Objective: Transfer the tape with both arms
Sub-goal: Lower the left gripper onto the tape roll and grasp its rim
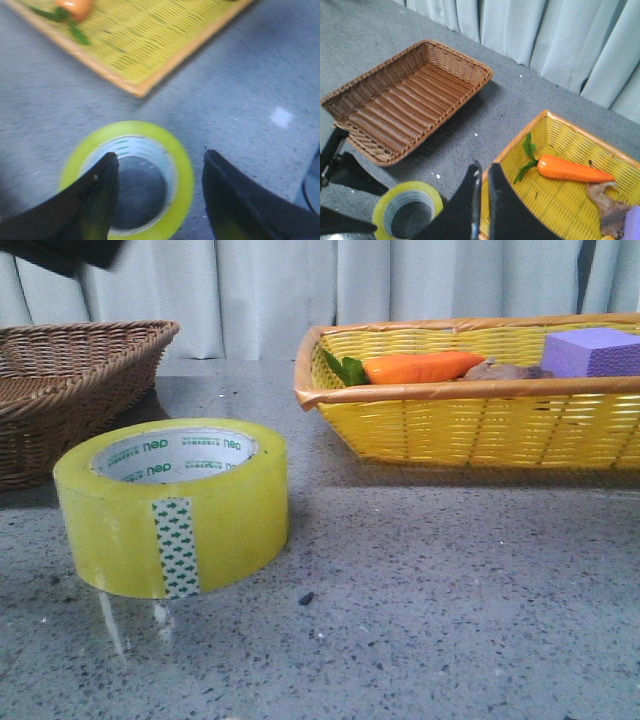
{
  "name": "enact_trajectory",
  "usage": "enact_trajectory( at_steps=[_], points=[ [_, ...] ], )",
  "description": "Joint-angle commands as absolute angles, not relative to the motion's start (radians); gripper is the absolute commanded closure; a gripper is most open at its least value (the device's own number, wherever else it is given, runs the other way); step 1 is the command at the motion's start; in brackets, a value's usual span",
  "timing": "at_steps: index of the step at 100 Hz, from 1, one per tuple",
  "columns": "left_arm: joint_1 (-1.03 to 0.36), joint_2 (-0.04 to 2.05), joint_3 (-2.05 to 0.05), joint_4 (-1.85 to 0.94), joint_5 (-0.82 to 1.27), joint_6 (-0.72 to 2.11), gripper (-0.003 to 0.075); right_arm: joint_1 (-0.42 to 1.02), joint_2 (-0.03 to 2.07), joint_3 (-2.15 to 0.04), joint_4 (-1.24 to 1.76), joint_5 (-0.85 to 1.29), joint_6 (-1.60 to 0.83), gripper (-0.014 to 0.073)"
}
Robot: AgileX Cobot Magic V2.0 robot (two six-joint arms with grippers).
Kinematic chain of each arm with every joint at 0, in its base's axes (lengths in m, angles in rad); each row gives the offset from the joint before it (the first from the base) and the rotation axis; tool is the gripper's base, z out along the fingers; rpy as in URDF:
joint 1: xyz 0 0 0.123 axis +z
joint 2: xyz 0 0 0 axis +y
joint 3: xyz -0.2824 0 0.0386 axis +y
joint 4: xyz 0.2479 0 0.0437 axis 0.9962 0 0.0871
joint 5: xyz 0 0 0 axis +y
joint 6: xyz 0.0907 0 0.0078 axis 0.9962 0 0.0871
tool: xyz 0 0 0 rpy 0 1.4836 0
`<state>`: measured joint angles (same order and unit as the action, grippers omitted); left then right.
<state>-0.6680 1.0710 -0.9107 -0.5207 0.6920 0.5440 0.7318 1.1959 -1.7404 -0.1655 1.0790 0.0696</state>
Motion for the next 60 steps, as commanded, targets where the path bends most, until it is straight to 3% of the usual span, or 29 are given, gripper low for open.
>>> enact_trajectory(
  at_steps=[1, 60],
  points=[
    [-0.726, 1.132, -0.963, -0.544, 0.658, 0.547, 0.0369, 0.725, 1.176, -1.736, -0.203, 1.019, 0.070, 0.0660],
    [-0.782, 1.393, -0.974, -0.467, 0.657, 0.547, 0.0371, 0.725, 1.176, -1.689, -0.215, 1.007, 0.070, 0.0660]
  ],
)
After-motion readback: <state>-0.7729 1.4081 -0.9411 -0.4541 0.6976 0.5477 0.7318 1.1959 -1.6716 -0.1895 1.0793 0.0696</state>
